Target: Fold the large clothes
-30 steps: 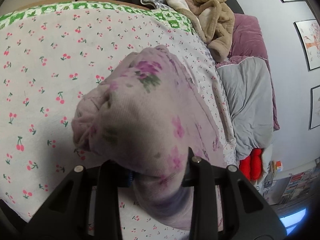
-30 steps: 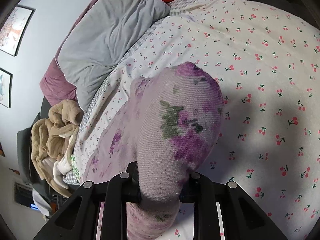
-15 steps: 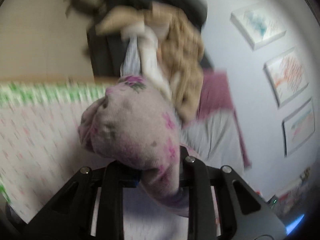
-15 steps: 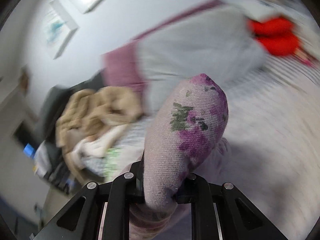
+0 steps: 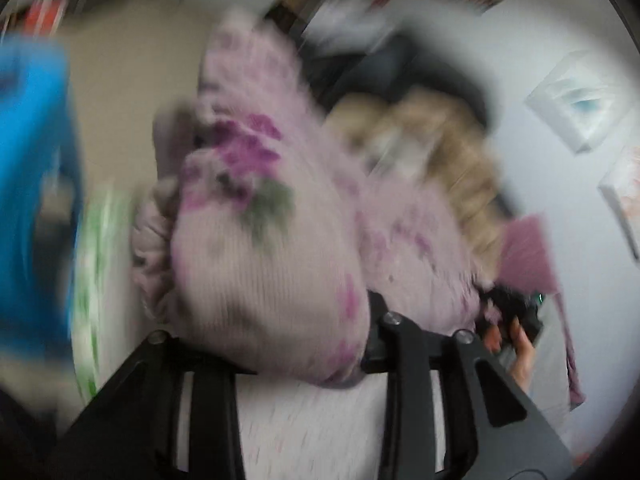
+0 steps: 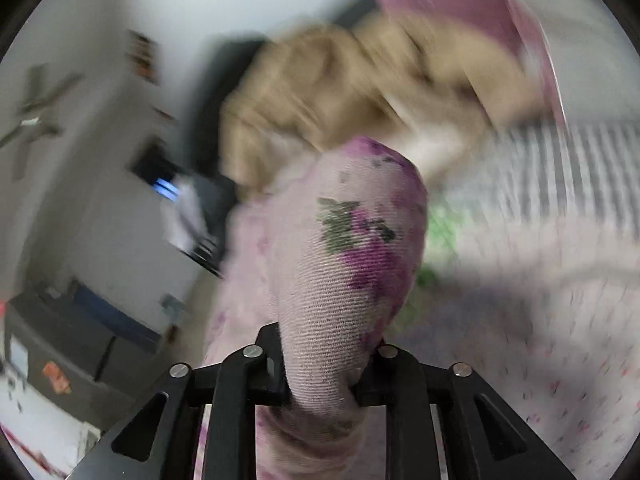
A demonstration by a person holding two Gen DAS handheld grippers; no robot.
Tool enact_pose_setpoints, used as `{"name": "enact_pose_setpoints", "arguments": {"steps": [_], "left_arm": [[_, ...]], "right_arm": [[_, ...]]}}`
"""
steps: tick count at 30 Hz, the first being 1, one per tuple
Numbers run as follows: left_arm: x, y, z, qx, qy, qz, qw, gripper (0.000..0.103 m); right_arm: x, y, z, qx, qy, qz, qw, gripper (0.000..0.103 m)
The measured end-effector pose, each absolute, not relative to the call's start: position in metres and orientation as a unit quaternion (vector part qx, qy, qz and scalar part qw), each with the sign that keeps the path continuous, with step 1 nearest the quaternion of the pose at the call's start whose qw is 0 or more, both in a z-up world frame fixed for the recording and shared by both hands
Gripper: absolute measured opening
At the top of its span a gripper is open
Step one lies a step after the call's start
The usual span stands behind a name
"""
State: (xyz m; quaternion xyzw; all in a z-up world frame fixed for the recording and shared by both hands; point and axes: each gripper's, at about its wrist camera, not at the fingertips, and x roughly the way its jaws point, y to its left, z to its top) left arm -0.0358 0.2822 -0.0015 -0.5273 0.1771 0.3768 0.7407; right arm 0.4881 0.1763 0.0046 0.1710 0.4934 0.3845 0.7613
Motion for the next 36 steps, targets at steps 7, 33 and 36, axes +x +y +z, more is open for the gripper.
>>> {"name": "enact_pose_setpoints", "arguments": {"steps": [7, 33, 36], "left_arm": [[-0.018, 0.298, -0.084, -0.623, 0.329, 0.328, 0.629, 0.049], [-0.031, 0.2, 0.005, -0.311, 0.425, 0.37, 0.766, 0.089], [-0.042, 0.18, 0.019, -0.273, 0.412, 0.368, 0.788, 0.092]], "right_arm": [[0.515, 0.173, -0.129, 0.163, 0.546, 0.318, 0.758, 0.046], [0.206, 0.047, 0.028, -0.149, 0.326, 0.438, 0.824, 0.085], [0.175, 0.027, 0.038, -0.158, 0.319, 0.444, 0.822, 0.086]]}}
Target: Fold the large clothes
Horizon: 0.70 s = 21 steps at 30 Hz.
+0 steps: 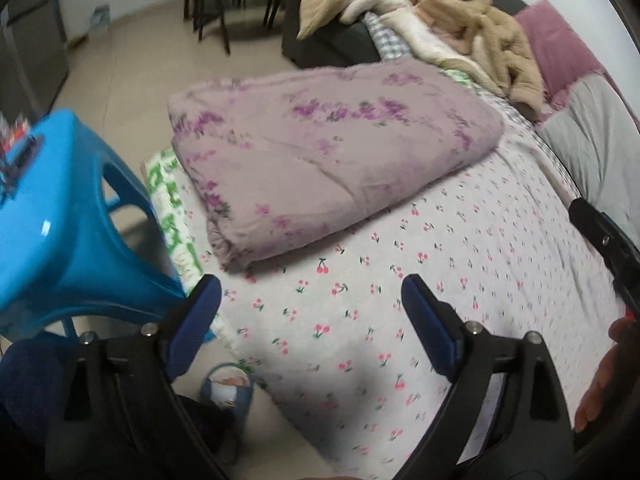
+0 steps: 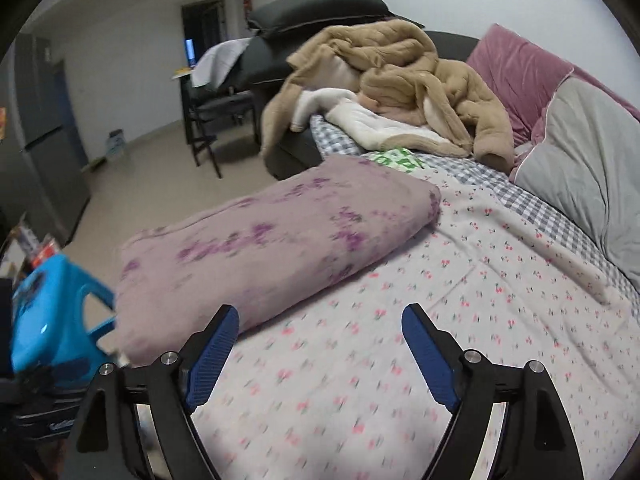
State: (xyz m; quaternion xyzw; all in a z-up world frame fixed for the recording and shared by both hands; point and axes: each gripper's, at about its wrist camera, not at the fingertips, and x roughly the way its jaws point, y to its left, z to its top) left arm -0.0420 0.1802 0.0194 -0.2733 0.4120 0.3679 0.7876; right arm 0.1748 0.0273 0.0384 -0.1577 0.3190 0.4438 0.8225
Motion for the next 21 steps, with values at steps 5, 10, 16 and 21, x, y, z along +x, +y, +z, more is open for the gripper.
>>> {"name": "enact_pose_setpoints", "arguments": {"steps": [5, 10, 16, 21], "left_arm": [[-0.06, 0.157, 0.028, -0.261, 0.398, 0.351, 0.806, 0.092], [-0.068, 0.147, 0.03, -0.254, 0.384, 0.346, 0.818, 0.092], [-0.074, 0.142, 0.028, -0.233, 0.395, 0.337, 0.822, 0.092], [-0.072, 0.141, 0.024, -0.228, 0.407, 0.332, 0.82, 0.092]], "right_arm": [[0.14, 0.005, 0.043, -0.15, 0.3, 0.458, 0.823, 0.093], [0.13, 0.001, 0.031, -0.17, 0.294, 0.444, 0.829, 0.103], [0.137, -0.008, 0.021, -0.157, 0.313, 0.424, 0.835, 0.103], [0.135, -0.011, 0.029, -0.153, 0.296, 0.422, 0.843, 0.103]]}}
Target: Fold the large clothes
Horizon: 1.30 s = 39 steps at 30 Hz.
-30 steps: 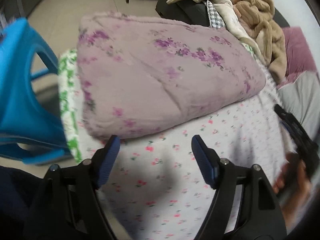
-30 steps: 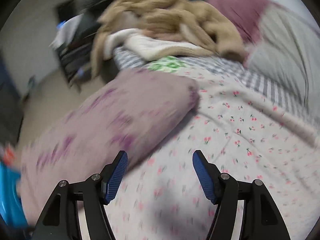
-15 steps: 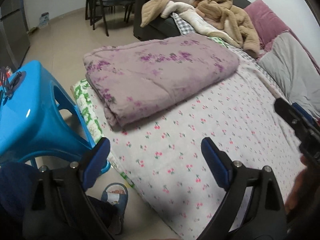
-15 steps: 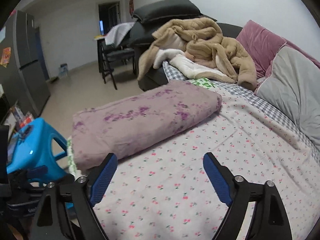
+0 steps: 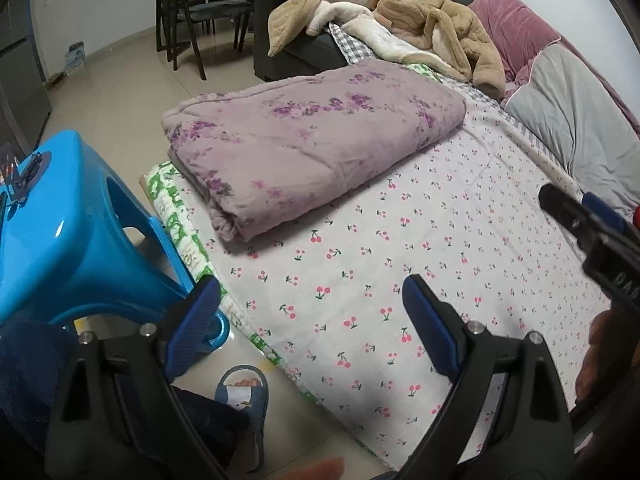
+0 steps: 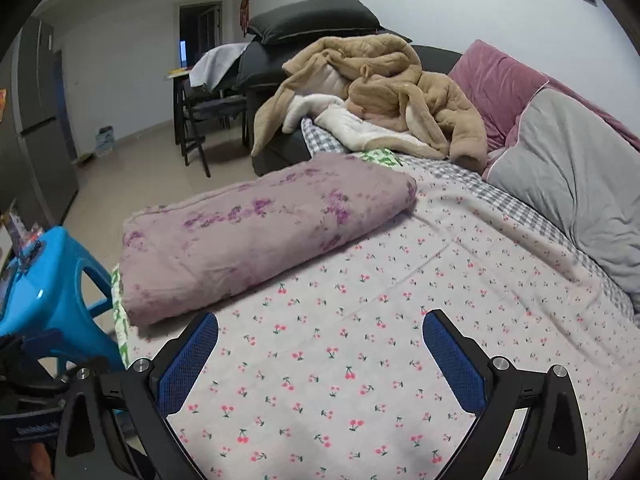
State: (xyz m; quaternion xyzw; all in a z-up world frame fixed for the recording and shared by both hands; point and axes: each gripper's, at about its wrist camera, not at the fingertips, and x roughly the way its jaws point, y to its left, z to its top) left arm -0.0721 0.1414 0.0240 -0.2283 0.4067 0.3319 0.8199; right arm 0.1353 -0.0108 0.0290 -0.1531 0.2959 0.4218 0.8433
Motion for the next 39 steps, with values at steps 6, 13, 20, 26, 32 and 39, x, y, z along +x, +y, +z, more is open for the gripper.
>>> {"name": "enact_pose_setpoints", "arguments": {"steps": [6, 13, 20, 26, 32, 39], "left_arm": [[-0.073, 0.142, 0.025, -0.23, 0.405, 0.326, 0.823, 0.103], [-0.066, 0.147, 0.019, -0.221, 0.422, 0.322, 0.818, 0.103], [-0.063, 0.15, 0.019, -0.21, 0.424, 0.331, 0.817, 0.103], [-0.06, 0.151, 0.017, -0.19, 0.428, 0.339, 0.816, 0.103], [-0.058, 0.149, 0.016, -0.188, 0.433, 0.334, 0.816, 0.103], [-0.057, 0.15, 0.013, -0.184, 0.435, 0.335, 0.815, 0.103]], "right_arm": [[0.132, -0.009, 0.028, -0.157, 0.298, 0.426, 0.84, 0.103], [0.129, -0.005, 0.024, -0.156, 0.302, 0.43, 0.836, 0.103], [0.128, -0.004, 0.023, -0.155, 0.3, 0.433, 0.836, 0.103], [0.125, -0.001, 0.019, -0.172, 0.291, 0.426, 0.839, 0.103], [0.122, -0.002, 0.02, -0.176, 0.282, 0.424, 0.842, 0.103], [0.12, -0.002, 0.02, -0.179, 0.282, 0.426, 0.841, 0.103]]}}
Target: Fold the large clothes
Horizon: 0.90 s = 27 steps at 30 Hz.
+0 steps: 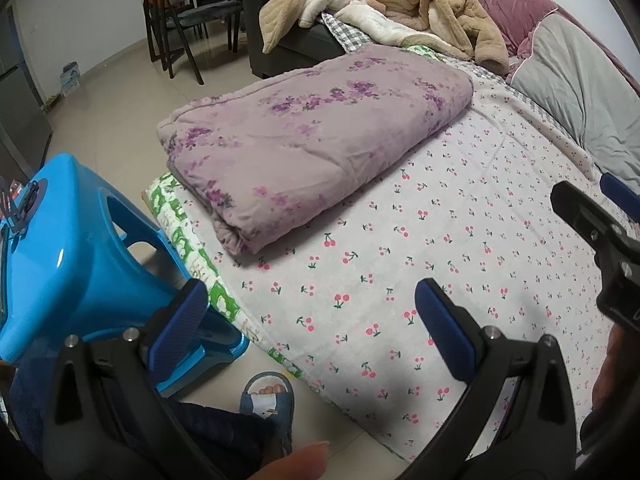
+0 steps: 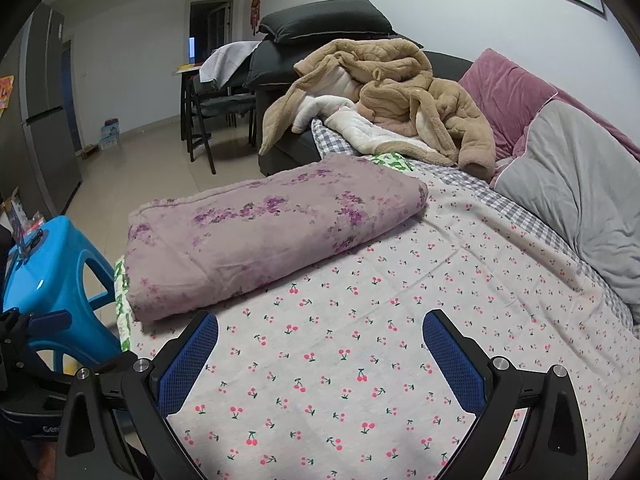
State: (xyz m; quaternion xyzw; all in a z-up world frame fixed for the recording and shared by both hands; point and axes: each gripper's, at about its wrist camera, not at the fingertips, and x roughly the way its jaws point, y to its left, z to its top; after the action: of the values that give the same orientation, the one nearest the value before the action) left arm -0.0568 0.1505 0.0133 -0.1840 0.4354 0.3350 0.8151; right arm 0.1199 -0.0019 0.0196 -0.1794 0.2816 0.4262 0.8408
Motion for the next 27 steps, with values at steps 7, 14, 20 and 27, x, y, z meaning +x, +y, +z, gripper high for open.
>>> {"name": "enact_pose_setpoints", "arguments": {"steps": [7, 14, 20, 27], "left_arm": [[-0.0565, 0.1474, 0.0184, -0.17, 0.423, 0.337, 0.823, 0.103], [-0.056, 0.1481, 0.0182, -0.175, 0.423, 0.334, 0.824, 0.103], [-0.0581, 0.1478, 0.0198, -0.179, 0.417, 0.339, 0.824, 0.103], [-0.059, 0.1474, 0.0211, -0.18, 0.417, 0.339, 0.824, 0.103]], "right_arm": [[0.1156, -0.0014, 0.0183, -0.191, 0.275, 0.426, 0.84, 0.103], [0.1148, -0.0002, 0.0181, -0.192, 0.276, 0.426, 0.84, 0.103], [0.1149, -0.0014, 0.0162, -0.193, 0.276, 0.428, 0.838, 0.103], [0.1145, -0.0022, 0.0143, -0.196, 0.276, 0.43, 0.837, 0.103]]}}
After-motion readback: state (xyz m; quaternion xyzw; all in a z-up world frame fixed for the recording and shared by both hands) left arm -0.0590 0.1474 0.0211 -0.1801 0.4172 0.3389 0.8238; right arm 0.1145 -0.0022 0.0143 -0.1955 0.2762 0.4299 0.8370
